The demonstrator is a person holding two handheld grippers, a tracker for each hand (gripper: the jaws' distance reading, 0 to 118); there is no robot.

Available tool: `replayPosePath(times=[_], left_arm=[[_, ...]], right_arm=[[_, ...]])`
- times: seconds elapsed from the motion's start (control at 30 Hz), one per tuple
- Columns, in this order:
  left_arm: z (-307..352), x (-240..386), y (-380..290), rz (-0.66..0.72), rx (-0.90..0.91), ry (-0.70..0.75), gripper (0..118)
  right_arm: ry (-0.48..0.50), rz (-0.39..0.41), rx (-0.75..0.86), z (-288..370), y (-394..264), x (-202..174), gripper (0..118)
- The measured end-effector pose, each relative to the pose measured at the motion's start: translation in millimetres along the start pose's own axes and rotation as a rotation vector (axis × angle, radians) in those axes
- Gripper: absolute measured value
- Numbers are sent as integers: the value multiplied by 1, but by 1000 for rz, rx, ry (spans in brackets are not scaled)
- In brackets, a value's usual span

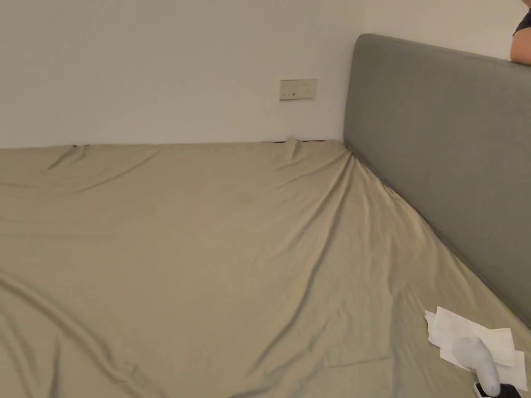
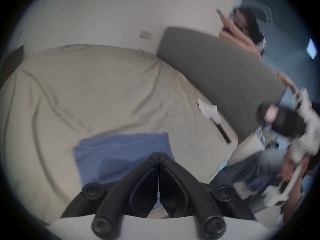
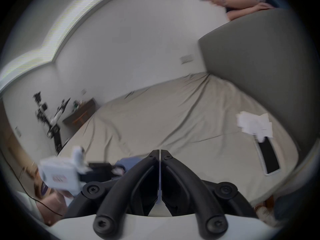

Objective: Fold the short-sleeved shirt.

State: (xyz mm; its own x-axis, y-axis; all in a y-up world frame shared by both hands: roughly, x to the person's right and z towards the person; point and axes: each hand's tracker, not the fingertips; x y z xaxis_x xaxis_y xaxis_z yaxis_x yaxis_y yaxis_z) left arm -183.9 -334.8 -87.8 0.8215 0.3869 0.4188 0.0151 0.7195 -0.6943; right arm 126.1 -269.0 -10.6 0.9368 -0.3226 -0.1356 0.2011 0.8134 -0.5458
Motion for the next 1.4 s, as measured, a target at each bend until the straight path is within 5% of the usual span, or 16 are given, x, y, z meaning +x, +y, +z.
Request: replayPosePath(times=[0.17, 0.3, 0.43, 0.47, 0.5, 0.53, 0.57, 0.6, 0.77, 0.83, 0.93, 1.0, 1.1, 1.4], left_arm=[[59, -75, 2, 251, 97, 30, 1], [79, -120, -18, 400, 79, 62, 1], [70, -150, -43, 522, 18, -40, 2], [63, -155, -47, 550, -3, -80, 19], [53, -161, -48, 575, -20, -115, 49], [39, -166, -48, 596, -42, -155, 90], [25, -169, -46, 605, -90, -183, 115], [10, -169, -48, 627, -116, -225, 116], [-62, -172, -55, 745, -323, -339, 115], [-64, -167, -53, 771, -240, -426, 110], [-72, -160, -46, 735, -307, -303, 49], [-72, -157, -47, 691, -330, -224, 44], [-62, -163, -45, 811, -320, -299, 34], [53, -239, -7, 788, -182, -202, 28]], right_arm=[[124, 128, -318, -109, -22, -29, 4], [37, 233, -619, -189, -65, -34, 4], [50, 148, -609, -207, -70, -22, 4], [57, 125, -639, -208, -63, -19, 4], [72, 120, -661, -207, -62, -14, 4], [95, 112, -667, -210, -61, -8, 4], [116, 94, -676, -211, -59, -4, 4], [134, 65, -683, -213, -58, 1, 4], [214, -43, -662, -210, -64, 21, 4], [242, -97, -633, -208, -70, 30, 4], [275, -194, -577, -199, -78, 39, 4], [273, -254, -545, -189, -77, 45, 4], [283, -288, -450, -164, -64, 47, 4], [246, -216, -246, -116, 14, 28, 4]])
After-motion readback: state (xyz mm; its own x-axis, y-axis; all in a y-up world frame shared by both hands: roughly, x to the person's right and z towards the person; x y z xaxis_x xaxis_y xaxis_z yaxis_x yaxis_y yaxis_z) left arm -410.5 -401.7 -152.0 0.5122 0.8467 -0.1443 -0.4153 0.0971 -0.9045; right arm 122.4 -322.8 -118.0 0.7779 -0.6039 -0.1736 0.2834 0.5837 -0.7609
